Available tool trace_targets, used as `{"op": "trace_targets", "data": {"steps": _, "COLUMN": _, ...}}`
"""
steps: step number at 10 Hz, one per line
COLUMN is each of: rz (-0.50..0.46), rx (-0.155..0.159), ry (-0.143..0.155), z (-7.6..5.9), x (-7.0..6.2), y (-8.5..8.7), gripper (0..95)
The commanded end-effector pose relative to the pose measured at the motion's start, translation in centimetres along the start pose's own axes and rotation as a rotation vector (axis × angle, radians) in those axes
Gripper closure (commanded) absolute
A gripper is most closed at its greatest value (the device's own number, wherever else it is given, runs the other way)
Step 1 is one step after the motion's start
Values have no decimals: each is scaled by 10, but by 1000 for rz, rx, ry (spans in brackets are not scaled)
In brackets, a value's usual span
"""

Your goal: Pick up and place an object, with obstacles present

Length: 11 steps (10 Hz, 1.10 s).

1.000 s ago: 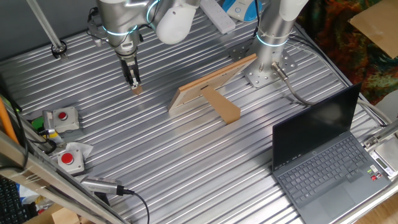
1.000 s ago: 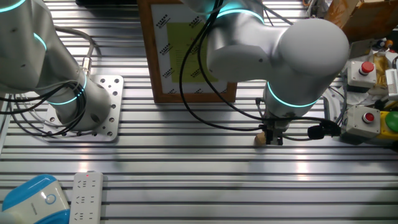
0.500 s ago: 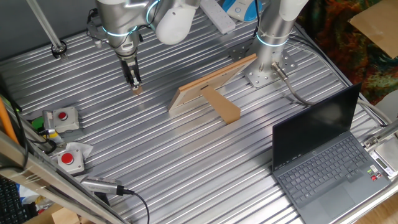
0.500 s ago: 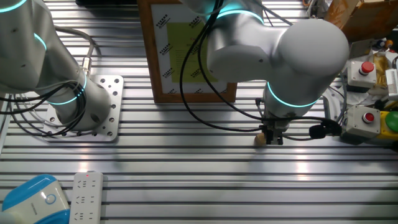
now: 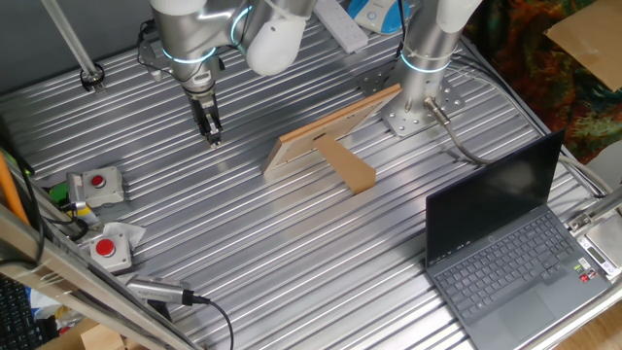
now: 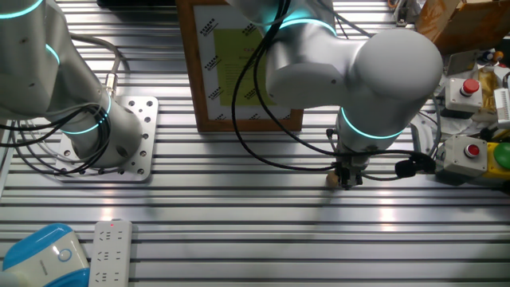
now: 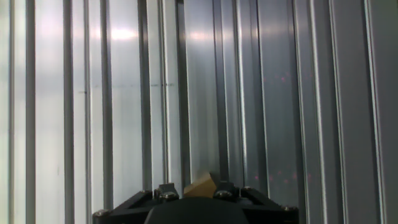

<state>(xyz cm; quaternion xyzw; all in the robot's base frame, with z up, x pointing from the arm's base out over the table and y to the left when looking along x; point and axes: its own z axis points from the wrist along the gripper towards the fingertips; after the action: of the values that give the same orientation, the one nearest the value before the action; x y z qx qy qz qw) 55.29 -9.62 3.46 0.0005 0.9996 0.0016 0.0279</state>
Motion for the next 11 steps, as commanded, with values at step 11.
{"op": "trace_targets", "data": {"steps": 11, "rz": -52, "rx": 18, "ry": 9, "z": 2, "x": 3, "y": -11, "gripper": 380}}
